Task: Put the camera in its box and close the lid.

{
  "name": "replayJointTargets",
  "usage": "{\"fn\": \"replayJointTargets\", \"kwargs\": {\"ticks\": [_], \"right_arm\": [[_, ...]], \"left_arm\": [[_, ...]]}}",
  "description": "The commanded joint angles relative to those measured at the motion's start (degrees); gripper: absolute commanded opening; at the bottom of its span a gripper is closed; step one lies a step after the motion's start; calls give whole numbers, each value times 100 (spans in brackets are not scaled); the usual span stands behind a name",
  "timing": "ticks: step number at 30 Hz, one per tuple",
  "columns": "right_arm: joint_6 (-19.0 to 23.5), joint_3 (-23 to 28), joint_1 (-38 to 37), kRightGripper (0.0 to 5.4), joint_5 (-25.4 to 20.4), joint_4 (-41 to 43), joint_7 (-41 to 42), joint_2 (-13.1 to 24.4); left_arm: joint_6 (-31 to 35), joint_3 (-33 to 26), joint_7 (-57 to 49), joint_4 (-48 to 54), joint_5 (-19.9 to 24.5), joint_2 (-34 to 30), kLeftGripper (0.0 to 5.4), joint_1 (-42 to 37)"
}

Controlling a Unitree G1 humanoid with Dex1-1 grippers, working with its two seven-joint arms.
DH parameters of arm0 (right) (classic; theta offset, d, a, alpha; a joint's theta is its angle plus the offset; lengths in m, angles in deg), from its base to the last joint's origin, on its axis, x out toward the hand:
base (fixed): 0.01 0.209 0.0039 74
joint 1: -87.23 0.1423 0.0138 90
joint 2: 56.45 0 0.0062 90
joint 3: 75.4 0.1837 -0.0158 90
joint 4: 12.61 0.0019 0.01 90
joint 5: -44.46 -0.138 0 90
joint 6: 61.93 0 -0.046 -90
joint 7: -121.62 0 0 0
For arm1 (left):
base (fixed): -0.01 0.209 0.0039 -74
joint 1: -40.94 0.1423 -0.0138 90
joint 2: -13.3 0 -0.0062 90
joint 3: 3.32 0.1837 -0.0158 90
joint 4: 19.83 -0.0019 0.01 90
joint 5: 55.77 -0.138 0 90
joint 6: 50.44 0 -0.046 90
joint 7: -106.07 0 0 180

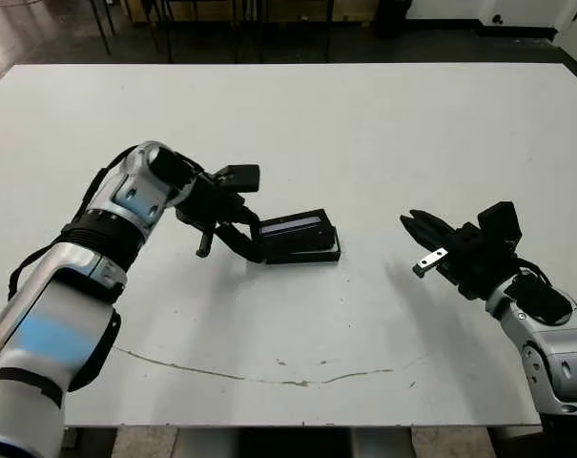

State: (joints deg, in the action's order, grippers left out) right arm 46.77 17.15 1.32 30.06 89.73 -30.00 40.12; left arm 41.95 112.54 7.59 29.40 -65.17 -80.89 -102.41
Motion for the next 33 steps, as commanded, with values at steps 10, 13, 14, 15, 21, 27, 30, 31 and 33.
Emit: {"fn": "replayJointTargets", "kwargs": {"ticks": [10,13,14,15,21,27,30,31,33], "right_arm": [[29,26,-41,0,4,-93,19,41],[17,35,-49,0,-5,-98,30,43],[29,38,-56,0,-5,-84,24,45],[35,42,-64,0,-9,-71,23,44],[109,54,-75,0,-47,-57,11,48],[36,58,-105,0,-71,-47,45,31],[44,78,-110,0,-110,-74,58,21],[51,82,-118,0,-131,-68,59,16],[64,87,-132,0,-159,-46,56,20]], "left_arm": [[445,426,79,964,-212,-197,59,423],[446,492,22,969,-277,-197,59,462],[466,520,6,960,-305,-194,59,465],[404,553,-41,952,-344,-201,59,479],[417,725,-162,733,-511,-128,59,450],[286,780,-373,542,-604,-59,59,396],[270,779,-462,360,-613,46,59,361],[236,790,-482,325,-627,64,59,352],[197,786,-505,289,-626,86,59,351]]}}
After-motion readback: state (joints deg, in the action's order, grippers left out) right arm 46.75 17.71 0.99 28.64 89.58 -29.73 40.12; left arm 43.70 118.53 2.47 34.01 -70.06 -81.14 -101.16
